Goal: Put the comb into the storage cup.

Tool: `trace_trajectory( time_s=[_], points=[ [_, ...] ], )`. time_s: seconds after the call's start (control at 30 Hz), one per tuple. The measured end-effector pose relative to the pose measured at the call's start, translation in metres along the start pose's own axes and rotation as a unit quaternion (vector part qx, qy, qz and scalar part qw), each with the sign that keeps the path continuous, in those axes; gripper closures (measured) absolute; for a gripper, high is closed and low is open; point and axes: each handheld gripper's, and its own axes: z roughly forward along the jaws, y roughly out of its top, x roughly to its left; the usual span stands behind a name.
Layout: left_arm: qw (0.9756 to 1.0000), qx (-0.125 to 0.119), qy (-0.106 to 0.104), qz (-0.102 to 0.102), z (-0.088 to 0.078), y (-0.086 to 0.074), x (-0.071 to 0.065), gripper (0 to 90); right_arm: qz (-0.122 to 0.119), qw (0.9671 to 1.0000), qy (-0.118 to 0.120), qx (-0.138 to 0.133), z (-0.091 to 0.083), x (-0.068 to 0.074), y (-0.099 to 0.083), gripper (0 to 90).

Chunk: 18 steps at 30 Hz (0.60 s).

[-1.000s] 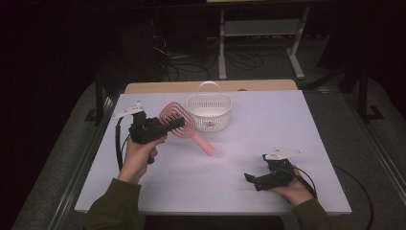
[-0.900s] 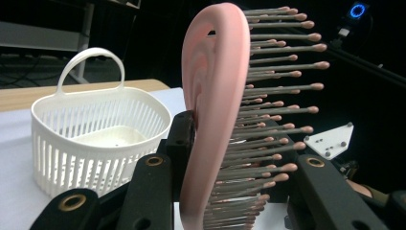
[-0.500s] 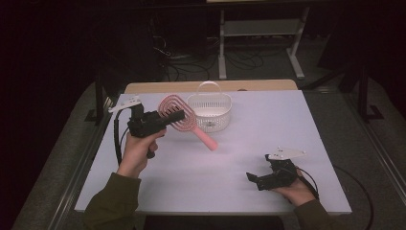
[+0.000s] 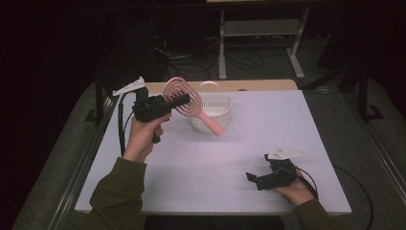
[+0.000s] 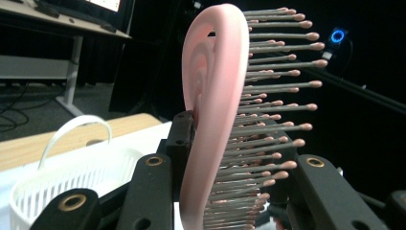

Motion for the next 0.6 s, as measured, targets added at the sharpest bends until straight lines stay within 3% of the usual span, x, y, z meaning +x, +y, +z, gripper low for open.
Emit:
trace_trajectory(
  time_s=[0.6],
  points=[
    [0.9996, -0.028, 0.010, 0.001, 0.026, 0.029, 0.015, 63.9, 0.000, 1.0000, 0.000, -0.004, -0.001, 0.000, 0.001, 0.0]
  ],
)
